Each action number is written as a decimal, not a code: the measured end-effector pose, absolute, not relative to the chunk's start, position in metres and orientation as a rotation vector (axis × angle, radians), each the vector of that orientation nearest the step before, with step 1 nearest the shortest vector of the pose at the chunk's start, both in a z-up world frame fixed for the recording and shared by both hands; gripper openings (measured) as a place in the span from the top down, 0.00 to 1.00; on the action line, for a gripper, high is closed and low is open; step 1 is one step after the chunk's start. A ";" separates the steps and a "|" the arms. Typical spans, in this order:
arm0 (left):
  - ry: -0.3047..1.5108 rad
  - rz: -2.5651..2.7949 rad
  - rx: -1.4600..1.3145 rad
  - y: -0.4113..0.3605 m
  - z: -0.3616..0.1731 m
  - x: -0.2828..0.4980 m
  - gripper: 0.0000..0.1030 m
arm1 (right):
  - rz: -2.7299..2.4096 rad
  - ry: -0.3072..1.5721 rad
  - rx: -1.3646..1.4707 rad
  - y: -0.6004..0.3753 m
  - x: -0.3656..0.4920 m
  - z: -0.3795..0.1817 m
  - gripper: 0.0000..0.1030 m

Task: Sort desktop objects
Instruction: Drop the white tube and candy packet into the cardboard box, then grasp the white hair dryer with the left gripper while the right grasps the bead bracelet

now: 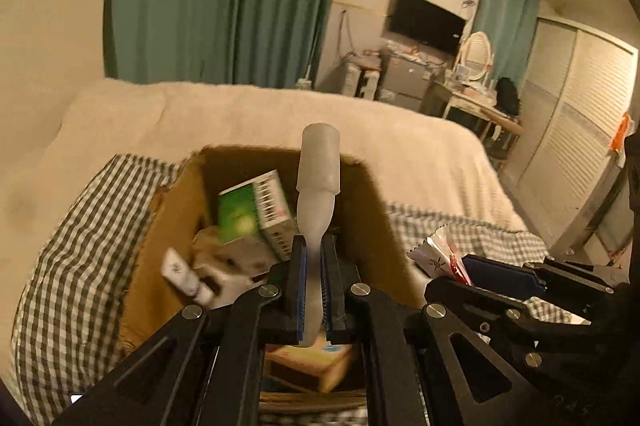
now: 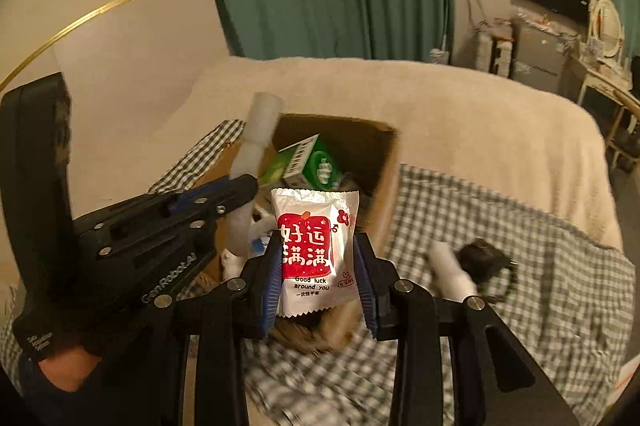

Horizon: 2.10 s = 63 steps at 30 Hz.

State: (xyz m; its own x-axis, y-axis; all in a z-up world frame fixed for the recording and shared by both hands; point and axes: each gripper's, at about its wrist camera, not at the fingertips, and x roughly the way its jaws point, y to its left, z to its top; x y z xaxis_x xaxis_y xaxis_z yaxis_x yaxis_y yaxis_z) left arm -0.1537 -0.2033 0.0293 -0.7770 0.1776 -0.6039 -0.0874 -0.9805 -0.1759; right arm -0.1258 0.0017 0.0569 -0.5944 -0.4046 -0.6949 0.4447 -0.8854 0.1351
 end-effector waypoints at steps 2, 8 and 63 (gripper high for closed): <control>-0.215 2.827 -1.017 -0.214 0.019 -0.161 0.95 | -2.430 0.080 1.066 -0.012 -0.134 0.048 0.68; -0.215 2.820 -1.081 -0.222 -0.003 -0.172 0.80 | -2.445 0.113 1.076 -0.030 -0.146 0.031 0.48; -0.243 2.653 -1.392 0.019 -0.162 -0.254 0.18 | -2.678 -0.236 1.228 0.243 -0.219 -0.124 0.47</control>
